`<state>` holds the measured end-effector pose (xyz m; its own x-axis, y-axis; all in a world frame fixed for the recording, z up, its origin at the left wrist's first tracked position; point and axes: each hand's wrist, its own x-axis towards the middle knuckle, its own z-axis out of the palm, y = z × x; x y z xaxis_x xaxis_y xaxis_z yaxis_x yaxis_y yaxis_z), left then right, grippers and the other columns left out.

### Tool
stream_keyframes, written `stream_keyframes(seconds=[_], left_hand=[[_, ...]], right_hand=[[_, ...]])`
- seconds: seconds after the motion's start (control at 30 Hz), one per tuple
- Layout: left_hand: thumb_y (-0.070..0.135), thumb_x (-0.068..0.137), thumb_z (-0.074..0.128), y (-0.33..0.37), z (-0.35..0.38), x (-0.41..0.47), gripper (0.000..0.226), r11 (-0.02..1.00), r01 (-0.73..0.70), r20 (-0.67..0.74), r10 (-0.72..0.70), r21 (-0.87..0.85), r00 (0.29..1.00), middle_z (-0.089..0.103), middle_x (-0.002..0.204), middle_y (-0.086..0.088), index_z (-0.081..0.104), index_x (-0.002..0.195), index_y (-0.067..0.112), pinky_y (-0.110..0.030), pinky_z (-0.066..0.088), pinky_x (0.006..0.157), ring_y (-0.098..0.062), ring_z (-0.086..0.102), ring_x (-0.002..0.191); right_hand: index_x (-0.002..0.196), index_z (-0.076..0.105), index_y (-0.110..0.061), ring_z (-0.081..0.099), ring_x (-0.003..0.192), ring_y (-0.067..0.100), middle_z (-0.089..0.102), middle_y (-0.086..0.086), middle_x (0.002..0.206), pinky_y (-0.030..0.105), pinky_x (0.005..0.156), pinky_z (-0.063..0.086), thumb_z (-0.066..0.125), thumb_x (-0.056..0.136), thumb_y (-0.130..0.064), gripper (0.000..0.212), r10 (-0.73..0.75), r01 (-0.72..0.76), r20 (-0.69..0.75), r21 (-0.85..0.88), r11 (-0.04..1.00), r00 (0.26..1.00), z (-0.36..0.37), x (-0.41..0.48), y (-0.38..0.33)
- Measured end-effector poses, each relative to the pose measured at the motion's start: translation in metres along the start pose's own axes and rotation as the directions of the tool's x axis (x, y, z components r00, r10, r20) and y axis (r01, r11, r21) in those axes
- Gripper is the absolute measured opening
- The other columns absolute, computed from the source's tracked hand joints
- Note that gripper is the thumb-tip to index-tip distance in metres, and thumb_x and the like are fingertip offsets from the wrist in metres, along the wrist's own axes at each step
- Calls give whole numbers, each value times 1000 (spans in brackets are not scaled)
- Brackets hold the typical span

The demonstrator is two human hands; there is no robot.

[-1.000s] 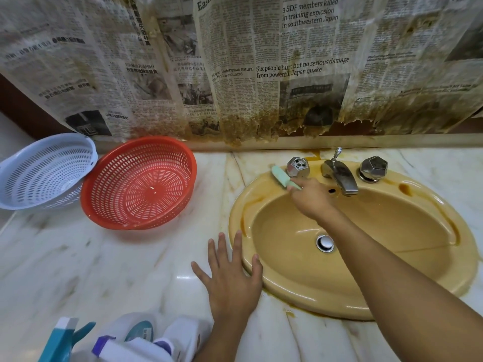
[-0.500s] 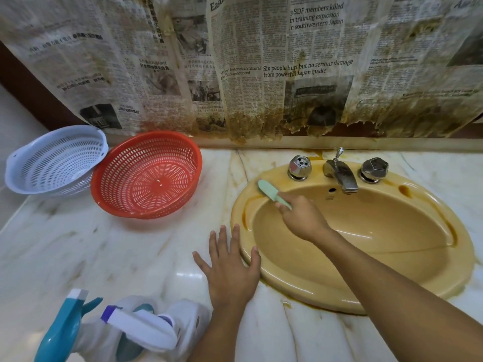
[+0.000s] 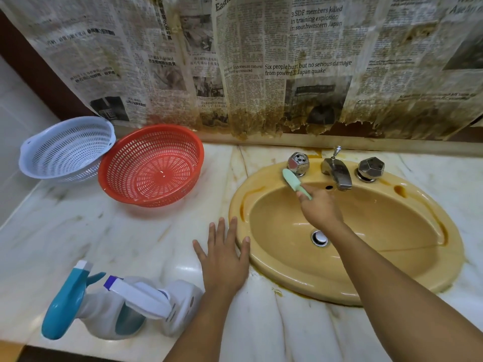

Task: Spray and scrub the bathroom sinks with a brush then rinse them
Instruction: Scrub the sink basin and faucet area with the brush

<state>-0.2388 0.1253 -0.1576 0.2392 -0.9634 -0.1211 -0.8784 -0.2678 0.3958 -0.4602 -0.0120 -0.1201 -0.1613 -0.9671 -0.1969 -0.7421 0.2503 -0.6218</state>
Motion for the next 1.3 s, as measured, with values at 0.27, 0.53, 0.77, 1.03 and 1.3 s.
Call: stream_keyframes(seconds=[0.27,0.53,0.77,1.03,1.3], left_hand=[[69,95,3,-4,5,-7,72,999,-14,-10,15,34,1000,-1,173,10,-2,163,45,-57,-10,124,-13,-9,159],[66,98,5,0,6,-10,70,998,-14,-51,18,68,999,5,173,8,2,164,43,-58,-9,125,-15,-5,160],[66,97,5,1,7,-10,70,998,-10,-74,15,64,997,9,173,8,7,164,43,-58,-6,125,-15,-2,160],[65,99,12,-1,9,-10,67,999,-2,-94,6,48,996,12,172,10,10,163,44,-57,-6,126,-12,-2,159],[65,99,16,-2,11,-10,67,1000,5,-106,-2,28,994,13,172,9,13,163,44,-57,-7,126,-12,-2,159]], right_hand=[[145,51,-46,62,89,28,68,6,103,35,67,48,47,102,-46,43,20,-20,-3,-19,1000,1000,-8,-1,19],[140,57,-39,64,101,30,72,3,106,42,85,55,49,102,-40,39,-200,220,224,-66,973,954,11,-20,-26],[126,69,-38,63,79,24,70,3,90,35,69,50,49,102,-41,31,-104,118,182,-68,991,978,-14,5,-30],[130,67,-36,60,76,20,69,4,96,30,61,44,48,103,-39,33,-120,141,217,-86,986,969,-9,10,-44],[130,65,-39,64,95,32,70,9,107,39,79,54,48,100,-44,35,-189,259,317,-197,945,929,0,-2,-57]])
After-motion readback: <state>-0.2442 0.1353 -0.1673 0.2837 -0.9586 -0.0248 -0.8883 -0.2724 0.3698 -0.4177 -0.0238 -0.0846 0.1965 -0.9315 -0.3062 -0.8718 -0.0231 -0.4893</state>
